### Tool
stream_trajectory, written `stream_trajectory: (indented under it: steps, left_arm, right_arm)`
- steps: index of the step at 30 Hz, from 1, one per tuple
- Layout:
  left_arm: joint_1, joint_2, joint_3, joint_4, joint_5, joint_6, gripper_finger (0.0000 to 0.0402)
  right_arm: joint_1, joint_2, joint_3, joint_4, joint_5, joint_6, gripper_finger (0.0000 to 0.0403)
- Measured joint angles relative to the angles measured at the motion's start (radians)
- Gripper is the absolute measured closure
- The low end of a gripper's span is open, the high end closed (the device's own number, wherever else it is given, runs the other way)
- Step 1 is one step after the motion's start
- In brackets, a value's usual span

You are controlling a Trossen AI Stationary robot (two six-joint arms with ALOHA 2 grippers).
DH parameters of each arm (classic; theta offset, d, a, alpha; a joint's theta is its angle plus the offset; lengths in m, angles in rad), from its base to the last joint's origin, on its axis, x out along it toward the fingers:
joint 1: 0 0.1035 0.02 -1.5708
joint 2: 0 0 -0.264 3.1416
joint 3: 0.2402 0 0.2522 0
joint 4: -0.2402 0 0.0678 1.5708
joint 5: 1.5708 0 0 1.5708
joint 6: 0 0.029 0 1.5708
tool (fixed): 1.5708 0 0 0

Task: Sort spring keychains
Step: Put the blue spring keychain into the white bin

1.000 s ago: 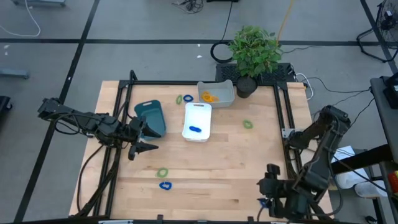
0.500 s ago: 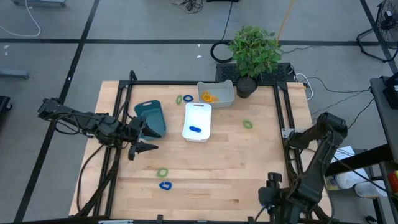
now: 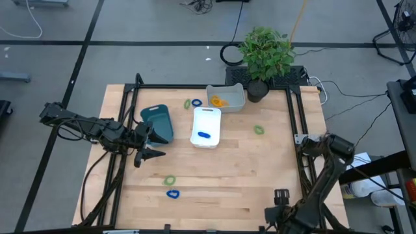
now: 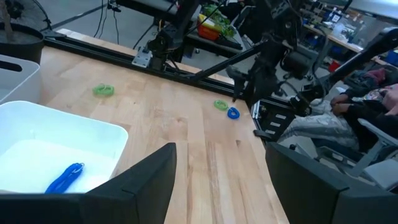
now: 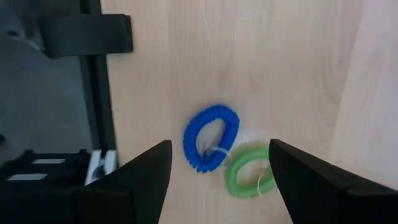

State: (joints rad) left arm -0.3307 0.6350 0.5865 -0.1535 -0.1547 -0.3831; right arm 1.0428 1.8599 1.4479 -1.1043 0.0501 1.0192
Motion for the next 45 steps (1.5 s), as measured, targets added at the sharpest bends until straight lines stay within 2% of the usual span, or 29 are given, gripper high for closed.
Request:
stream_trajectory:
  steps: [7,12,20,25,34,45]
  left_arm:
    - [0.0,0.0,0.0,0.0,0.0,-0.001,0.0149]
    - [0.0,0.0,0.0,0.0,0.0,-0.005,0.0149]
    - [0.0,0.0,0.0,0.0,0.0,-0.023,0.0149]
    - [0.0,0.0,0.0,0.0,0.0,-0.024,0.0149]
    - [0.0,0.0,0.0,-0.001,0.0,-0.027,0.0149]
    - [0.0,0.0,0.0,-0.001,0.0,-0.026,0.0149]
  right_arm:
    - [0.0,0.059,-0.008,-0.007,0.0,-0.085,0.0147]
    - [-0.001,0.061,-0.078,0.019,-0.002,-0.089,0.0147]
    - [-0.015,0.053,-0.189,0.194,-0.037,-0.12,0.0153]
    - [-0.015,0.055,-0.218,0.212,-0.048,-0.107,0.0208]
    - [-0.014,0.058,-0.227,0.238,-0.063,-0.093,0.0381]
    - [-0.032,0.048,-0.229,0.24,-0.083,-0.032,0.0399]
